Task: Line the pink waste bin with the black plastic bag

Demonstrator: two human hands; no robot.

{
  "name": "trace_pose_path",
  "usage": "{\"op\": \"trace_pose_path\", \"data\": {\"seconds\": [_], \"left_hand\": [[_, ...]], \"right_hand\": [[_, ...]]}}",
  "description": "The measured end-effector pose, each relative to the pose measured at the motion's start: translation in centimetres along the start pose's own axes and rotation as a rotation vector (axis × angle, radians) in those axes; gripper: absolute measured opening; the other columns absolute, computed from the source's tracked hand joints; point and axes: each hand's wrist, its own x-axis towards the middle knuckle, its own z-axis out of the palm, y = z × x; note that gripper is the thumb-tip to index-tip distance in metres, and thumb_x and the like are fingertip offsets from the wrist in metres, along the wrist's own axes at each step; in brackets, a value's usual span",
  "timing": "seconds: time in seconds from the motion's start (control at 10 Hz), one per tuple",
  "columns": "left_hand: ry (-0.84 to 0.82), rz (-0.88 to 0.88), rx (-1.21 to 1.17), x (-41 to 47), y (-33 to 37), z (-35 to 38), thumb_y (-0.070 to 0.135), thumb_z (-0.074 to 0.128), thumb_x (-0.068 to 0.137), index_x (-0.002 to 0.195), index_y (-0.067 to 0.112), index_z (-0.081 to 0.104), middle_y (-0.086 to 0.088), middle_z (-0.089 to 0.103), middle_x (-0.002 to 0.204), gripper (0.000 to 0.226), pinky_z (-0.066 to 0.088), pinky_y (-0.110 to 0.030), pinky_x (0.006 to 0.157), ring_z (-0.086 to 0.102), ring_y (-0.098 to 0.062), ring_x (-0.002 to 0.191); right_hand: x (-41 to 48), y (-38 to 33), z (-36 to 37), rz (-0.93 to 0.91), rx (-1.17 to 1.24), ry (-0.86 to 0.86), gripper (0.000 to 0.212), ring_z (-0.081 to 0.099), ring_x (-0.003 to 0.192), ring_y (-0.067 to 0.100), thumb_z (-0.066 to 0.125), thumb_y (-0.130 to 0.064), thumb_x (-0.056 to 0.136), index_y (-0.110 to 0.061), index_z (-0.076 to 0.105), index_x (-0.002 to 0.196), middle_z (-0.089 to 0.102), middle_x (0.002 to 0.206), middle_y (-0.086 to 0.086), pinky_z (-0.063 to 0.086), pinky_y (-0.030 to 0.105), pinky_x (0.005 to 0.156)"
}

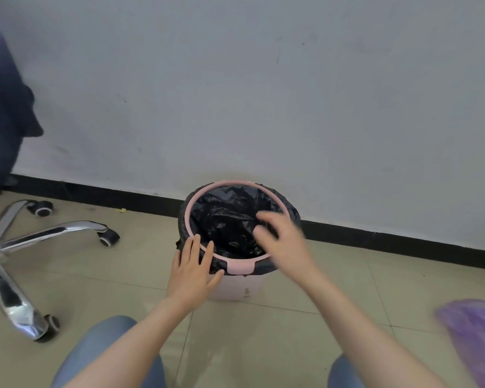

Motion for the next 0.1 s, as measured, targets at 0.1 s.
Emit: {"op": "trace_pose_path", "data": {"seconds": [0.1], "left_hand": [[0.004, 0.034, 0.027, 0.11, 0.05, 0.49, 0.053, 0.03, 0.091, 0.144, 0.014, -0.001, -0.012, -0.004, 0.156, 0.074, 0.004, -0.044, 0.117, -0.007, -0.027, 0.143]], "right_hand": [[0.94, -6.65, -8.08, -0.326, 0.378, 0.104, 0.019, 0.067, 0.093, 0.004, 0.055, -0.04, 0.089, -0.029, 0.066, 0.101, 0.072, 0.099, -0.016, 0.052, 0.011, 0.074]]}}
